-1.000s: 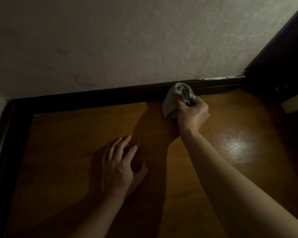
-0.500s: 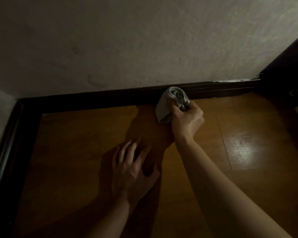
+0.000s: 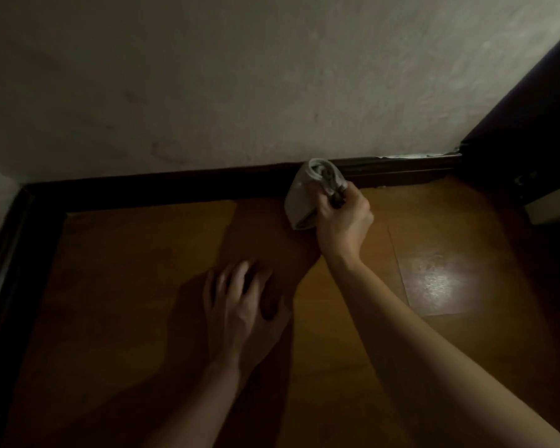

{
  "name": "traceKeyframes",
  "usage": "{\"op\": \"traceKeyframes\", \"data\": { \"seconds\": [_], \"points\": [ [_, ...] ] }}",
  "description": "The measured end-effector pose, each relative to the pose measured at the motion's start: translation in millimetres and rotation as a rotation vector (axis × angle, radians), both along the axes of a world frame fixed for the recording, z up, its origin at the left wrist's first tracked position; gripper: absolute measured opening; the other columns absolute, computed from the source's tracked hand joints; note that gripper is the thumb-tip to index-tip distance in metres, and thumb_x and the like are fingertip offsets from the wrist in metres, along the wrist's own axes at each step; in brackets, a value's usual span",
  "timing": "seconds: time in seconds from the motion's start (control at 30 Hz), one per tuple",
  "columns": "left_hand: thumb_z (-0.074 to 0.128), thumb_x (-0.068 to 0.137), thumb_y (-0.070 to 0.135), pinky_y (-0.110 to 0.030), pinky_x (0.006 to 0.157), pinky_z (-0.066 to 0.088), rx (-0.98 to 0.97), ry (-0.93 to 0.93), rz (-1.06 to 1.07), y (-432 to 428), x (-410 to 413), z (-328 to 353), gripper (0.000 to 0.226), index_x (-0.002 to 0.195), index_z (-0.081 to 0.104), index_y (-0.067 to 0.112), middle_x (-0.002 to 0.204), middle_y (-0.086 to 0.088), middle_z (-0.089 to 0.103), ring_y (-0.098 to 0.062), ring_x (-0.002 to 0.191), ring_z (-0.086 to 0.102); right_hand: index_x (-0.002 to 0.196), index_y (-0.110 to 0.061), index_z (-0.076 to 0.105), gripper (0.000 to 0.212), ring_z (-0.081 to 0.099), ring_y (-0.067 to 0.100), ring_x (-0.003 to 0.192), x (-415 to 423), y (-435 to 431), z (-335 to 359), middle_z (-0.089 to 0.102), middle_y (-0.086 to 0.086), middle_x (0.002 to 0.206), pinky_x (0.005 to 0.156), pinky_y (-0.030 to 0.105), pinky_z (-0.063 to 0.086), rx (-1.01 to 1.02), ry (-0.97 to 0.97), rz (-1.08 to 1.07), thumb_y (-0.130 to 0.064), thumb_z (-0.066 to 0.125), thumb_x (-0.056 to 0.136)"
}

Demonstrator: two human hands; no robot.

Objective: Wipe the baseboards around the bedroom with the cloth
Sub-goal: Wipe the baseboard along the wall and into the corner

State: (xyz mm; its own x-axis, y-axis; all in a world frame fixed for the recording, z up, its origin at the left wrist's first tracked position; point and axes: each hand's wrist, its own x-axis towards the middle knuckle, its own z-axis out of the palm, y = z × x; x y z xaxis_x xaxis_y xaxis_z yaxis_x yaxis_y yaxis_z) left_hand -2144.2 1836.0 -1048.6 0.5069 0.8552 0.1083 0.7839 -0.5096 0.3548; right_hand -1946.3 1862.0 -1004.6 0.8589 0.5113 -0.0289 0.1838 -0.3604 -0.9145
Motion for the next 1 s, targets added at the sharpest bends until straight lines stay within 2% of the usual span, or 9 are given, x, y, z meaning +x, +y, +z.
{"op": "traceKeyframes", "data": {
  "seconds": [0.07, 0.2, 0.33, 0.43, 0.53, 0.6, 0.77, 0.9, 1.0],
  "points": [
    [0.049, 0.082, 0.058, -0.051, 0.118, 0.023, -0.036, 0.025, -0.078, -4.4, 22.4, 5.6, 0.057, 0.130, 0.065, 0.033, 0.143, -0.002, 0.054, -0.024, 0.132, 0.045, 0.101, -0.021, 0.073, 0.025, 0.063, 0.003, 0.081, 20.2, -9.9, 1.2, 0.070, -0.008, 0.090, 0.068, 0.023, 0.051, 0.015, -0.017, -0.068, -0.041, 0.075, 0.086],
    [0.051, 0.085, 0.058, -0.050, 0.119, 0.023, -0.107, 0.027, -0.211, -11.6, 56.7, 4.4, 0.059, 0.139, 0.057, 0.035, 0.147, -0.002, 0.050, -0.026, 0.138, 0.043, 0.094, -0.021, 0.074, 0.024, 0.062, 0.006, 0.078, 40.7, -12.3, -0.1, 0.070, -0.005, 0.086, 0.065, 0.023, 0.047, 0.046, -0.059, -0.056, -0.041, 0.078, 0.083],
    [0.049, 0.086, 0.063, -0.046, 0.119, 0.015, -0.079, 0.126, -0.225, -15.4, 61.0, 2.5, 0.059, 0.140, 0.055, 0.038, 0.151, 0.000, 0.046, -0.027, 0.142, 0.037, 0.084, -0.016, 0.070, 0.028, 0.062, 0.011, 0.074, 51.0, -10.0, -2.7, 0.067, -0.002, 0.080, 0.065, 0.034, 0.049, 0.053, -0.090, -0.023, -0.043, 0.077, 0.082],
    [0.045, 0.085, 0.066, -0.046, 0.117, 0.018, -0.054, 0.191, -0.209, -15.6, 62.2, 3.3, 0.061, 0.137, 0.057, 0.037, 0.151, -0.002, 0.047, -0.026, 0.142, 0.034, 0.093, -0.020, 0.074, 0.026, 0.066, 0.008, 0.078, 67.5, -20.1, -2.5, 0.071, -0.006, 0.084, 0.072, 0.034, 0.056, 0.079, -0.020, -0.104, -0.042, 0.078, 0.081],
    [0.046, 0.083, 0.068, -0.046, 0.116, 0.018, -0.044, 0.226, -0.213, -17.1, 63.9, 2.5, 0.063, 0.129, 0.066, 0.029, 0.150, -0.003, 0.049, -0.026, 0.144, 0.035, 0.089, -0.022, 0.073, 0.021, 0.065, 0.009, 0.078, 83.0, -30.3, -1.6, 0.070, -0.007, 0.084, 0.075, 0.038, 0.057, 0.109, 0.005, -0.202, -0.040, 0.079, 0.081],
    [0.045, 0.082, 0.069, -0.046, 0.114, 0.018, -0.032, 0.243, -0.203, -17.3, 63.9, 2.2, 0.065, 0.134, 0.062, 0.033, 0.148, -0.004, 0.050, -0.026, 0.143, 0.036, 0.089, -0.024, 0.072, 0.019, 0.065, 0.008, 0.078, 80.7, -28.2, -0.7, 0.070, -0.007, 0.084, 0.075, 0.037, 0.056, 0.126, 0.006, -0.192, -0.040, 0.079, 0.081],
    [0.048, 0.081, 0.067, -0.046, 0.114, 0.021, -0.016, 0.213, -0.200, -16.9, 64.2, 2.2, 0.064, 0.139, 0.055, 0.040, 0.149, -0.002, 0.048, -0.027, 0.138, 0.035, 0.090, -0.021, 0.074, 0.019, 0.063, 0.007, 0.076, 64.3, -15.7, -1.2, 0.070, -0.006, 0.084, 0.067, 0.028, 0.051, 0.087, -0.092, 0.021, -0.037, 0.079, 0.082],
    [0.051, 0.084, 0.065, -0.050, 0.118, 0.024, -0.039, 0.192, -0.192, -18.6, 64.2, 2.0, 0.061, 0.134, 0.061, 0.032, 0.151, -0.001, 0.047, -0.025, 0.146, 0.035, 0.089, -0.024, 0.073, 0.020, 0.066, 0.010, 0.078, 84.3, -29.1, -6.4, 0.070, -0.007, 0.082, 0.072, 0.041, 0.057, 0.099, -0.019, -0.121, -0.042, 0.077, 0.081],
    [0.050, 0.083, 0.065, -0.051, 0.118, 0.026, -0.051, 0.197, -0.185, -18.8, 64.2, 2.4, 0.062, 0.136, 0.060, 0.035, 0.151, 0.000, 0.047, -0.024, 0.146, 0.034, 0.089, -0.023, 0.073, 0.021, 0.065, 0.009, 0.076, 79.3, -27.1, -6.8, 0.070, -0.007, 0.082, 0.071, 0.042, 0.056, 0.113, -0.036, -0.150, -0.042, 0.078, 0.081]
  ]
}}
